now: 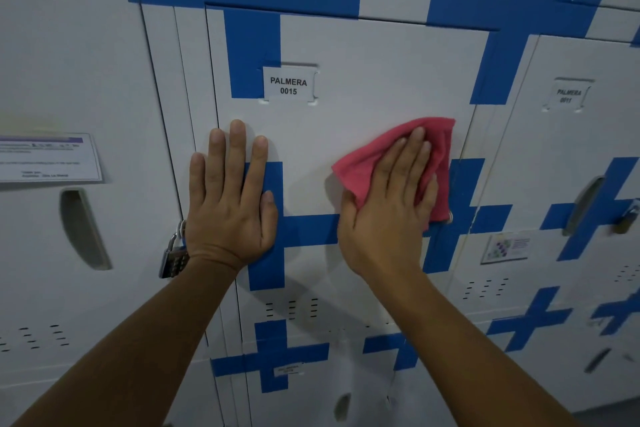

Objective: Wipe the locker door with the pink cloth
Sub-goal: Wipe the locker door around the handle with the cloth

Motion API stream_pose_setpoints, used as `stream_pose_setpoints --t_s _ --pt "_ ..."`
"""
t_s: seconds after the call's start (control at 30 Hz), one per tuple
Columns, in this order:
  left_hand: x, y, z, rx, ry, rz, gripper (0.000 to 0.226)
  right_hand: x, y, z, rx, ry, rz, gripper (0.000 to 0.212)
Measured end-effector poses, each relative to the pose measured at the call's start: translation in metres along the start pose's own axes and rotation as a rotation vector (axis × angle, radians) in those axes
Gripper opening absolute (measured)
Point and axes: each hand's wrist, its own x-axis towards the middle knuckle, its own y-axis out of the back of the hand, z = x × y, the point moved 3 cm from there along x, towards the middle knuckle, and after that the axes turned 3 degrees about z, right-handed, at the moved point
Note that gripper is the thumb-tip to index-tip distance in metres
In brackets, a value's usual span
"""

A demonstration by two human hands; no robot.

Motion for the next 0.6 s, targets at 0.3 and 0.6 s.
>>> stream_pose_setpoints --t_s 0.3,0.6 --pt "0.000 -0.001 -0.001 -0.009 0.001 0.000 0.068 -0.115 -0.060 0.004 -0.002 0.126 -0.148 0.091" --pt "0.000 0.000 -0.001 -0.013 -0.004 -0.009 0.069 -0.027 -0.017 -0.029 0.160 0.239 -0.055 0.078"
